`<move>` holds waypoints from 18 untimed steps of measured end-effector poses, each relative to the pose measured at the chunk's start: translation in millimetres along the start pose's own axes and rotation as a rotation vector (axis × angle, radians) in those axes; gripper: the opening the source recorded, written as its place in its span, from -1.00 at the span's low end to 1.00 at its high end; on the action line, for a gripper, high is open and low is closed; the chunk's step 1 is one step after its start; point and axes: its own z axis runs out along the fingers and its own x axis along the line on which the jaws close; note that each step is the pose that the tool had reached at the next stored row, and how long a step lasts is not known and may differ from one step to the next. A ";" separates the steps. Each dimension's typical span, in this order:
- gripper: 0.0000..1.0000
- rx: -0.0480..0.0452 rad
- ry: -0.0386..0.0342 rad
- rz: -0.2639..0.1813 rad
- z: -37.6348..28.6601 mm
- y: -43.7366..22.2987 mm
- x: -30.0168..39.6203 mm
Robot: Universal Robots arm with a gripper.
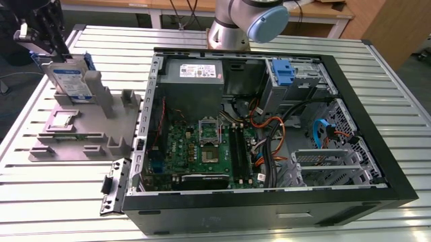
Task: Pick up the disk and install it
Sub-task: 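Pick up the disk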
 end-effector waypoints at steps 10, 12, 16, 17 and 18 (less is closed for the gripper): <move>-0.29 -0.0067 0.0032 0.001 6.7 -0.4 0.0; -0.29 -0.0068 0.0033 0.001 6.7 -0.4 0.0; -0.16 -0.0061 0.0029 0.001 7.3 -0.4 0.1; -0.16 -0.0061 0.0029 0.001 7.3 -0.4 0.1; -0.16 -0.0053 0.0025 0.001 7.0 -0.4 0.1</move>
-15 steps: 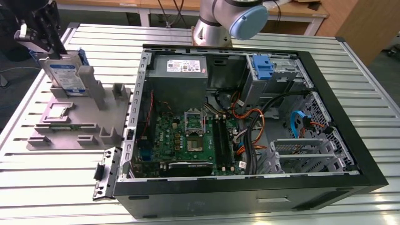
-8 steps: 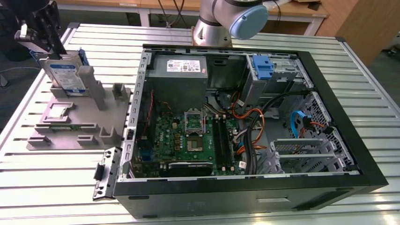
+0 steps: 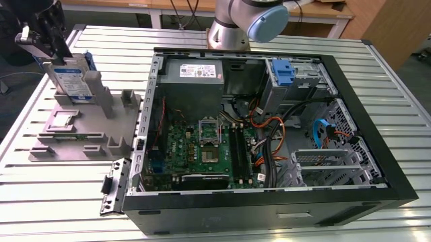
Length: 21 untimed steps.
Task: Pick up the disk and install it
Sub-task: 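Pick up the disk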
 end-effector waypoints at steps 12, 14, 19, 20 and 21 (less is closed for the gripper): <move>-0.16 0.0076 -0.0029 -0.001 -11.1 1.9 -3.6; -0.16 0.0086 -0.0032 -0.001 -10.0 2.2 -4.9; -0.16 0.0093 -0.0030 -0.001 -2.6 2.3 -5.4; -0.16 0.0093 -0.0029 -0.001 -0.8 2.2 -5.3; -0.16 0.0093 -0.0028 -0.001 1.0 2.1 -5.2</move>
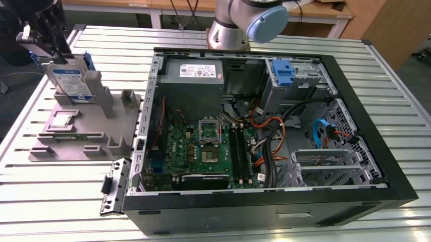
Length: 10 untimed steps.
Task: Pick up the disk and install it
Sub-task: 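Pick up the disk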
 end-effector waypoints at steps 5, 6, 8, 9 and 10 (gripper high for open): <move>-0.16 -0.0001 0.0002 0.000 9.0 -0.3 0.7; -0.16 -0.0001 0.0002 0.000 10.7 -0.4 0.8; -0.16 -0.0002 0.0002 0.000 11.8 -0.4 0.9; -0.16 -0.0002 0.0003 0.000 11.8 -0.4 0.9; -0.16 -0.0003 0.0003 0.000 11.8 -0.4 0.9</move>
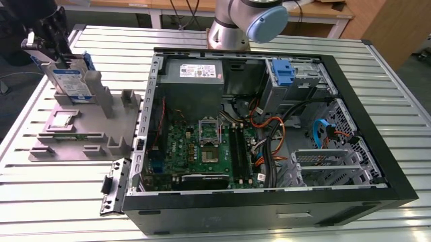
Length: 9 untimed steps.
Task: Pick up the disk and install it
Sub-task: 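Pick up the disk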
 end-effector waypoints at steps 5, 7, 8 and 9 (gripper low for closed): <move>-0.16 0.0011 -0.0002 0.000 0.3 0.6 -0.2; -0.16 0.0011 -0.0002 0.000 0.2 0.6 -0.2; -0.16 0.0010 -0.0001 0.000 0.2 0.5 -0.2; -0.16 0.0011 -0.0001 0.000 0.5 0.5 -0.1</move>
